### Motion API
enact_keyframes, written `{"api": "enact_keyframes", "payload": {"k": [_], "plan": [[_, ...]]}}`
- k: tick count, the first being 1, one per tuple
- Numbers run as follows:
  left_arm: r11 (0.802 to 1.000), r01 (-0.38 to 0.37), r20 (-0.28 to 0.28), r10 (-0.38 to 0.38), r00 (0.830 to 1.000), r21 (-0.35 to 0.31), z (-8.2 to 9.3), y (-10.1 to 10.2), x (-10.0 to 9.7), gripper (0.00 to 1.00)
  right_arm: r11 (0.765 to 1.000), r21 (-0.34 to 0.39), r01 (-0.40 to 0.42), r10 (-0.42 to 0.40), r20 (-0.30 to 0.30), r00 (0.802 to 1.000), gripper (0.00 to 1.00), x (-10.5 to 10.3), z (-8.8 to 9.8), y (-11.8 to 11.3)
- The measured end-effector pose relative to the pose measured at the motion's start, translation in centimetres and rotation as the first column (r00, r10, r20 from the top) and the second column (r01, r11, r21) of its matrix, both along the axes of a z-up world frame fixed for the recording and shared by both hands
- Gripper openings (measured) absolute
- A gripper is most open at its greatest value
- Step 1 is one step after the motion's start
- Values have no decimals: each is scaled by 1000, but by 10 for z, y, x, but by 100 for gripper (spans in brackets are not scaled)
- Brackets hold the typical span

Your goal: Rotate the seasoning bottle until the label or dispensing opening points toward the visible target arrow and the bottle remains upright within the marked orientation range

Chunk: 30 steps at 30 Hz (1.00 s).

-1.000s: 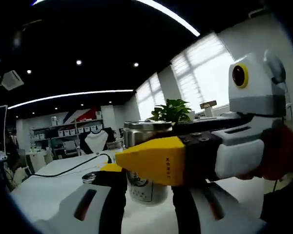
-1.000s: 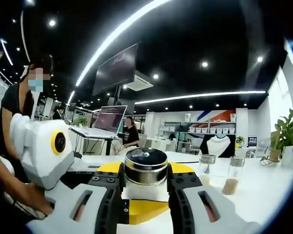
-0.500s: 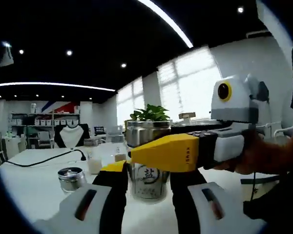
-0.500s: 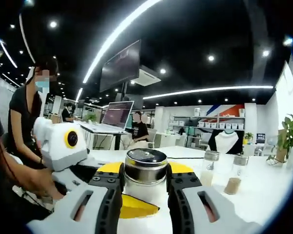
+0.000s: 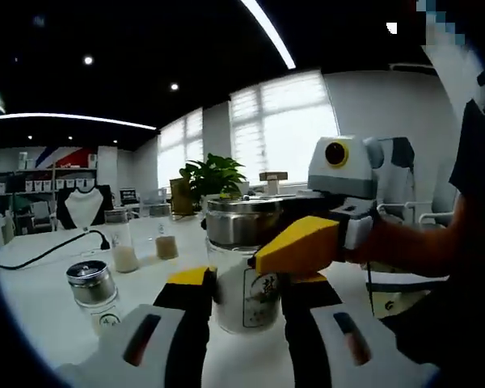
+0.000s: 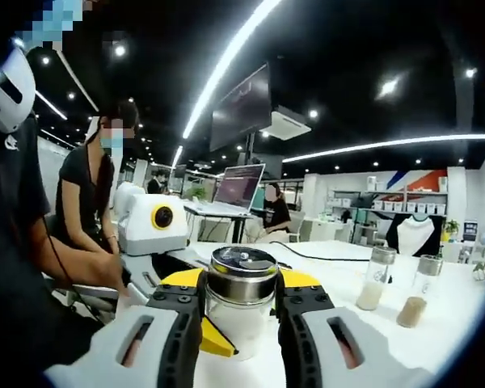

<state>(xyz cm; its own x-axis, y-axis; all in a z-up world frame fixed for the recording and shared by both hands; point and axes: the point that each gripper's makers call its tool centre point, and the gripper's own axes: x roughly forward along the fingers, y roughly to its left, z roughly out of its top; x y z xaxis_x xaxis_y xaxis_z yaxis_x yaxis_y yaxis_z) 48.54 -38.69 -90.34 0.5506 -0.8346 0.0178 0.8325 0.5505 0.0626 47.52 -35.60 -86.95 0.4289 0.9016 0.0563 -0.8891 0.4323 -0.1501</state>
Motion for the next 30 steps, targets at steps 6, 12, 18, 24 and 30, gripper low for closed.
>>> {"api": "enact_keyframes", "payload": {"k": [6, 12, 18, 24, 30], "plan": [[994, -105, 13, 106, 994, -27, 5, 7, 9, 35, 993, 76, 88, -85, -40, 996, 32, 11, 6, 1], [977, -211, 73, 213, 974, -28, 9, 14, 16, 35, 969, 148, 200, -176, -160, 971, 32, 23, 6, 0], [954, -300, 170, 293, 941, 18, 11, 20, 18, 34, 957, 168, 238, -210, -166, 963, 32, 25, 6, 1], [949, -313, 215, 300, 929, 27, 15, 19, 14, 34, 940, 201, 277, -227, -238, 944, 34, 30, 4, -2], [945, -325, 242, 305, 921, 48, 14, 19, 15, 34, 935, 195, 298, -240, -273, 932, 34, 30, 2, -3]]}}
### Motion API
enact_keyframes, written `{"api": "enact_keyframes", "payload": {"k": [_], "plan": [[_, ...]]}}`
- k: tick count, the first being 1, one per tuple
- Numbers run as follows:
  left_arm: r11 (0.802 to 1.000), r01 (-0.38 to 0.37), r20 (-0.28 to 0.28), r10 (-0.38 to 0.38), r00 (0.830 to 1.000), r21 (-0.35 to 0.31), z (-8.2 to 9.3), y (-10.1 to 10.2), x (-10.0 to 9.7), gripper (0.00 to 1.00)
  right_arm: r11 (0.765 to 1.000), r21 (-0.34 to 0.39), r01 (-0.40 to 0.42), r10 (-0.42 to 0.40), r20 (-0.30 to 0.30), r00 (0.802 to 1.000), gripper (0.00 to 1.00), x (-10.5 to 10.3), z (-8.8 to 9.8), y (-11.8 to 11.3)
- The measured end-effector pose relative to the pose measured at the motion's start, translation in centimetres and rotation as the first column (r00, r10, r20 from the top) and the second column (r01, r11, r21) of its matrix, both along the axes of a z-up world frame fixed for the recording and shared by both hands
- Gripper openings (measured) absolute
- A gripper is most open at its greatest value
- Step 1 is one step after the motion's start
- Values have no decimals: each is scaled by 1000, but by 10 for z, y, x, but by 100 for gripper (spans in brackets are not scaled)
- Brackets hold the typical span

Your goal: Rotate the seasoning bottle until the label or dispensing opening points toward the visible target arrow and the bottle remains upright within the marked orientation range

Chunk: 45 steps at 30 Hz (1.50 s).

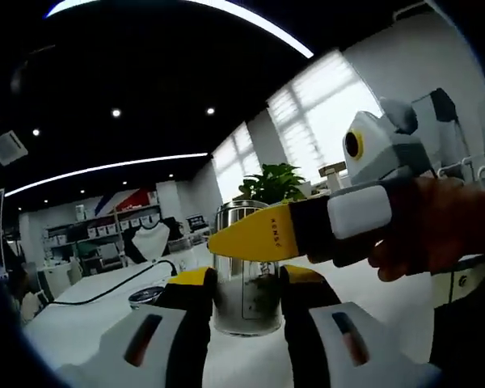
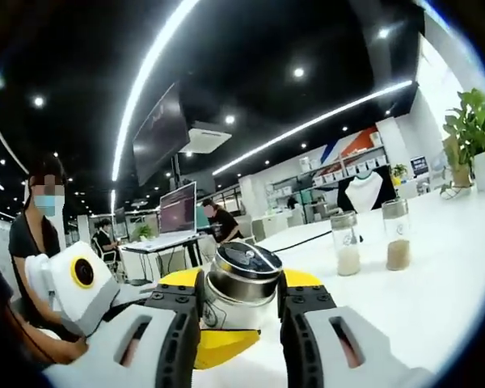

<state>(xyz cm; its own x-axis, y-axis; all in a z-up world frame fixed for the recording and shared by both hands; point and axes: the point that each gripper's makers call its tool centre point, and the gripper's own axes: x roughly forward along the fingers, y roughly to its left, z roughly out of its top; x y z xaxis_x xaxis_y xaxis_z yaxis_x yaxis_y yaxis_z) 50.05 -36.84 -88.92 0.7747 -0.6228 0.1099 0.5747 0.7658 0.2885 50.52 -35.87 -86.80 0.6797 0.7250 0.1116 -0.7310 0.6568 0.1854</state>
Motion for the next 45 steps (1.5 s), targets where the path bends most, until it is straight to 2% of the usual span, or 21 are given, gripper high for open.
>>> {"api": "enact_keyframes", "payload": {"k": [5, 8, 11, 12, 15, 17, 19, 21, 25, 28, 31, 34, 39, 45], "plan": [[1000, 14, -12, -14, 1000, -17, -1, -2, 0, 34, 999, -53, 6, -4, 36, 999, 32, -3, 2, 0], [1000, 19, -38, -20, 999, -23, -5, -4, 3, 34, 998, -66, 9, -7, 28, 1000, 31, -2, 0, -1], [998, 30, -100, -35, 994, -46, -13, -6, 7, 35, 995, -99, 15, -13, 23, 1000, 31, 1, -4, -1], [999, 30, -101, -35, 994, -44, -13, -6, 7, 35, 991, -133, 15, -10, 37, 999, 31, 2, -6, 0], [998, 54, -86, -57, 995, -38, -12, -5, 7, 35, 988, -156, 7, 3, 65, 998, 31, 2, -5, 0], [997, 74, -89, -74, 993, -6, -14, -5, 8, 35, 985, -173, -2, 14, 71, 997, 31, 4, -5, 1], [996, 77, -123, -71, 990, 48, -19, -3, 8, 36, 977, -211, -8, 28, 89, 996, 31, 6, -8, 4], [995, 81, -127, -73, 989, 59, -18, -2, 8, 36, 976, -219, -11, 32, 95, 995, 31, 8, -8, 5], [992, 119, -154, -110, 982, 48, -17, 3, 4, 40, 975, -223, -18, 41, 98, 994, 31, 18, -6, 5], [987, 162, -181, -154, 971, 26, -20, 4, -5, 46, 964, -263, -23, 52, 106, 993, 31, 24, -10, 5], [985, 174, -212, -169, 962, 4, -27, 8, -13, 47, 961, -273, -45, 73, 94, 993, 31, 31, -13, 5], [985, 171, -235, -163, 958, 13, -32, 9, -13, 50, 954, -293, -60, 90, 91, 992, 31, 37, -17, 7], [989, 147, -224, -144, 964, -3, -28, 13, -13, 57, 931, -358, -76, 114, 84, 990, 31, 51, -32, 9], [996, 90, -194, -93, 977, -25, -15, 22, -8, 68, 915, -389, -103, 143, 74, 987, 31, 60, -42, 12]]}}
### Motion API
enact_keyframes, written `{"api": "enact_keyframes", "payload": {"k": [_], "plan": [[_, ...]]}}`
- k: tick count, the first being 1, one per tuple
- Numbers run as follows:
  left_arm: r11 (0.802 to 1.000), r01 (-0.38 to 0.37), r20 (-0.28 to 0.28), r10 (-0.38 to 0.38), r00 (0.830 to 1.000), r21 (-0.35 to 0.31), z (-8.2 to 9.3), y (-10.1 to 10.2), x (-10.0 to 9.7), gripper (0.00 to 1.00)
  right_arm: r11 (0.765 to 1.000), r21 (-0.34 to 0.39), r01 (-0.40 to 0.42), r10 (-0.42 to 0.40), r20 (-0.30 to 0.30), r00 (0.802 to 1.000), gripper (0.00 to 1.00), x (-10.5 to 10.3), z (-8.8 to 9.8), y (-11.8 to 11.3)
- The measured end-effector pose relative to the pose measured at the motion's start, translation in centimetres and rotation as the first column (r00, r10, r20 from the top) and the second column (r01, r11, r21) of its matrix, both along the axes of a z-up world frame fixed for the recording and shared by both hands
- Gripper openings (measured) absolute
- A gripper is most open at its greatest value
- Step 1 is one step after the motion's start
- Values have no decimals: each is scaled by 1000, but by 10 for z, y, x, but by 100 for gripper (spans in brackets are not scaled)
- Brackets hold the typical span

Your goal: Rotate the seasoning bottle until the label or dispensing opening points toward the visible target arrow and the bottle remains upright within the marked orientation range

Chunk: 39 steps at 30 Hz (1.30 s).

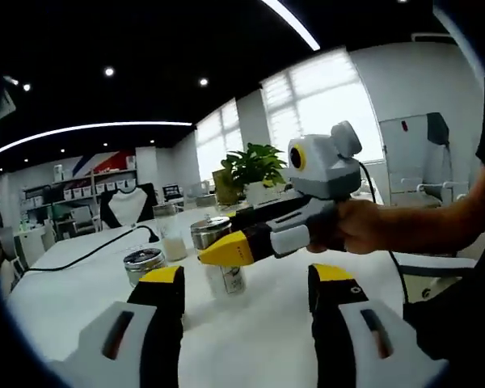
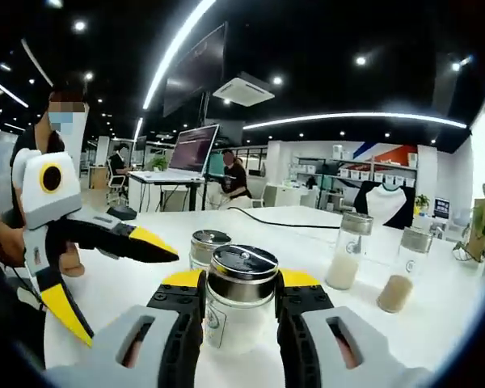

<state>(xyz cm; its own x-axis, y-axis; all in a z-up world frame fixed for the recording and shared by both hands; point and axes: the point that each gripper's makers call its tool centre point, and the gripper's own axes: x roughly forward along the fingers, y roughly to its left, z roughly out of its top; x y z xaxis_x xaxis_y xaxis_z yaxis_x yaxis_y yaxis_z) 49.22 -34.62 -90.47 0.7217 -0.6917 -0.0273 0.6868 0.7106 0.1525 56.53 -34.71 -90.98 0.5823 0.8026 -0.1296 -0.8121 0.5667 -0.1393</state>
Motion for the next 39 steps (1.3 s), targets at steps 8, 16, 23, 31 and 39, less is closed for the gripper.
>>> {"api": "enact_keyframes", "payload": {"k": [8, 16, 23, 31, 39], "plan": [[996, -86, 8, 87, 996, -12, 10, 21, 11, 84, 1000, -6, -6, 6, 3, 1000, 31, 8, -3, 2], [992, -124, -37, 124, 992, 11, -1, 35, 21, 100, 1000, -11, -19, 19, 5, 1000, 31, 15, -10, 3], [993, -113, -119, 109, 987, -30, -15, 39, 24, 100, 1000, -1, -20, 20, -9, 1000, 32, 14, -14, 1], [993, -116, -128, 111, 986, -30, -16, 39, 24, 100, 999, 8, -31, 31, 3, 1000, 32, 16, -15, 0], [993, -116, -126, 111, 986, -33, -16, 40, 24, 100, 997, 13, -80, 80, 6, 997, 32, 17, -15, 0]]}}
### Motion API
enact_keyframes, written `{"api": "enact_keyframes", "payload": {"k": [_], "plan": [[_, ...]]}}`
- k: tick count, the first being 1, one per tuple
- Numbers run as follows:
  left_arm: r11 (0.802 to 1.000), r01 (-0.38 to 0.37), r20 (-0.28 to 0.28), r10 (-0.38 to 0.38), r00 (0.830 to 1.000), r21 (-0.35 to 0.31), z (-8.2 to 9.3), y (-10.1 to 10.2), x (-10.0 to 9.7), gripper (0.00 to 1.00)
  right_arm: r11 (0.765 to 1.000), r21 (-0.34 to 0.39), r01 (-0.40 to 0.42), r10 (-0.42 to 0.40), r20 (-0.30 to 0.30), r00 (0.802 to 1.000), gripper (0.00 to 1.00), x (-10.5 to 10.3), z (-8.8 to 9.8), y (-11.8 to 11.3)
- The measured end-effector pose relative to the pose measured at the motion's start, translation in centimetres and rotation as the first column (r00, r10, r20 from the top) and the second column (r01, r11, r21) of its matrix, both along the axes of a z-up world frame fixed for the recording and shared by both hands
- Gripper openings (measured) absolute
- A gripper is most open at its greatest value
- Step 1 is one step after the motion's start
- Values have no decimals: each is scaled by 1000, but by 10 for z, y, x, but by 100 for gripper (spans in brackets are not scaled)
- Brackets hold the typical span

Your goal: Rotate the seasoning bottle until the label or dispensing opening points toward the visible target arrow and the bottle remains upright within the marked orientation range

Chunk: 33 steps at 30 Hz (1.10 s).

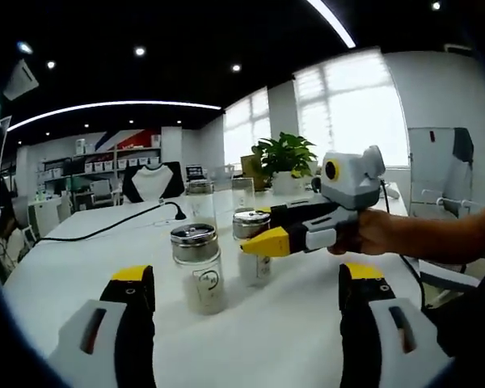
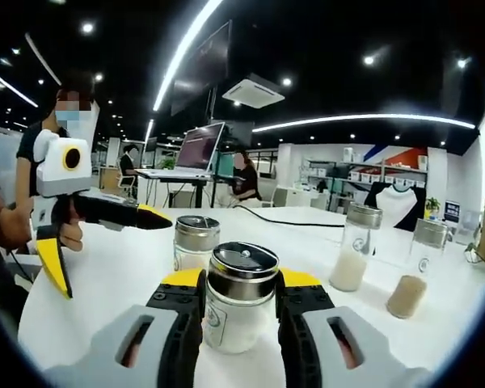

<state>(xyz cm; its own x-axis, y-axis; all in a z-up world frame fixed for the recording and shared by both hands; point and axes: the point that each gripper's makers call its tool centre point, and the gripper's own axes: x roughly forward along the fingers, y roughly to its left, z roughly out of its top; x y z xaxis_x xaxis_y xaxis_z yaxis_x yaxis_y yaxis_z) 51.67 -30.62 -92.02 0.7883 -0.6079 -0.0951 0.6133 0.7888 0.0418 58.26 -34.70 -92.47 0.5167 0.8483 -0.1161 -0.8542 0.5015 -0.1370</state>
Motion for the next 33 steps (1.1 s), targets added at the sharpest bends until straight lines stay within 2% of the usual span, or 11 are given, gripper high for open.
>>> {"api": "enact_keyframes", "payload": {"k": [6, 11, 16, 20, 23, 27, 32, 33], "plan": [[1000, 0, 5, 0, 1000, 2, 1, 0, 0, 100, 999, -11, -34, 33, -4, 999, 32, -1, 0, 2], [1000, 3, 7, -3, 1000, 8, 1, -1, 0, 100, 1000, -15, -28, 28, 5, 1000, 32, -1, -2, 3], [1000, -5, 8, 5, 1000, 10, 0, 0, 1, 100, 998, -52, -20, 21, 15, 1000, 34, -1, -7, 4], [1000, -10, 12, 10, 1000, 5, 2, 2, 2, 100, 999, -52, -10, 10, 3, 1000, 41, -2, -7, 5], [1000, -7, 15, 7, 1000, -1, 4, 2, 1, 100, 1000, -13, -1, 1, 24, 1000, 45, -7, 5, 6], [1000, -7, 19, 7, 1000, 5, 6, 2, 0, 100, 999, 4, 40, -40, 19, 999, 45, -5, 20, 3], [1000, -9, 22, 9, 1000, 4, 7, 3, 1, 100, 995, 58, 85, -85, 1, 996, 44, -1, 41, -5], [1000, -10, 21, 9, 1000, 9, 6, 3, 1, 100, 991, 61, 115, -115, 3, 993, 44, 4, 45, -9]]}}
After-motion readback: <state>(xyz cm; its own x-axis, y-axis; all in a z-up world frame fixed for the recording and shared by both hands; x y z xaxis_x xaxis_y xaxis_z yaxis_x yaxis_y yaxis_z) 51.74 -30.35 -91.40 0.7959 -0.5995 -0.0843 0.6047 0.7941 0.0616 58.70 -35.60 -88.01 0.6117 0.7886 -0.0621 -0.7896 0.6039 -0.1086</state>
